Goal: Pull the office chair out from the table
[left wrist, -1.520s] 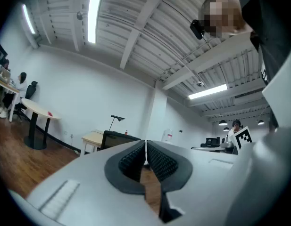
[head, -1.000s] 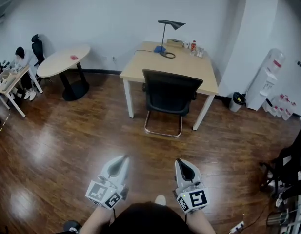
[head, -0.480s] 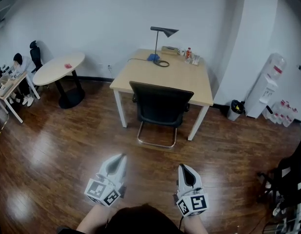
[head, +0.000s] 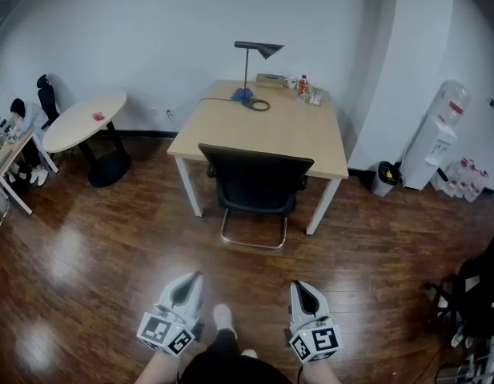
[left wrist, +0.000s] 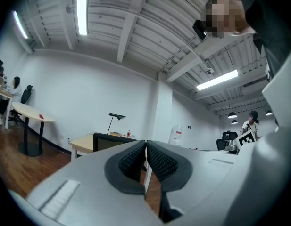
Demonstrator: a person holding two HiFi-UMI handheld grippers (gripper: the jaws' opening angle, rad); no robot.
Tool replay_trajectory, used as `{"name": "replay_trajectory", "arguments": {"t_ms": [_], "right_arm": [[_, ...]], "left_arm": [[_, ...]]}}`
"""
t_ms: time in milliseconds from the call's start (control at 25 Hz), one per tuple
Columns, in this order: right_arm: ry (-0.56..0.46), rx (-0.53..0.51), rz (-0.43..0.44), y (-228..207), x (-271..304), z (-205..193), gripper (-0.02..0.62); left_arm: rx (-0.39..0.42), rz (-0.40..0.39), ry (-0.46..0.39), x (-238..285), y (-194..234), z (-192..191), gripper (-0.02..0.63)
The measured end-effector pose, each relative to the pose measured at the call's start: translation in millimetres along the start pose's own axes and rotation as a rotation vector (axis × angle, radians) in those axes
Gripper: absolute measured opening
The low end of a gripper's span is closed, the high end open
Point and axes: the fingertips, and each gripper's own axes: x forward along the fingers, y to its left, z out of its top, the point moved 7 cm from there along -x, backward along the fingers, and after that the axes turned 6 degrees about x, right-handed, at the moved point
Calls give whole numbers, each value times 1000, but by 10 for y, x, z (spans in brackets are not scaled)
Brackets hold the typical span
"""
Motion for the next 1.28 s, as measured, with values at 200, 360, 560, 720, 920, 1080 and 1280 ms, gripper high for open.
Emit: {"name": "replay_trajectory", "arguments": {"t_ms": [200, 360, 560, 720, 920, 1080, 1280], "right_arm": [[-10, -23, -39, -137, 308, 100, 14], [-24, -44, -64, -247, 667, 210, 14], [-38, -61, -82, -372, 1172, 306, 14], [-43, -71, -66, -399, 1593, 366, 14], [-45, -79, -52, -375, 2102, 384, 14], [-31, -72, -54, -404, 2347, 318, 14], [-15, -71, -66, -497, 2523, 303, 14]], "left_arm": [[-15, -30, -17, 433, 267, 14, 11], [-22, -55, -31, 837, 538, 55, 11], [-13, -92, -48, 1314, 852, 97, 11], [0, -112, -58, 1603, 1086, 134, 11], [7, -119, -57, 1880, 1480, 159, 11], [14, -117, -46, 2035, 1695, 127, 11], [33, -151, -26, 2237, 1788, 78, 11]]}}
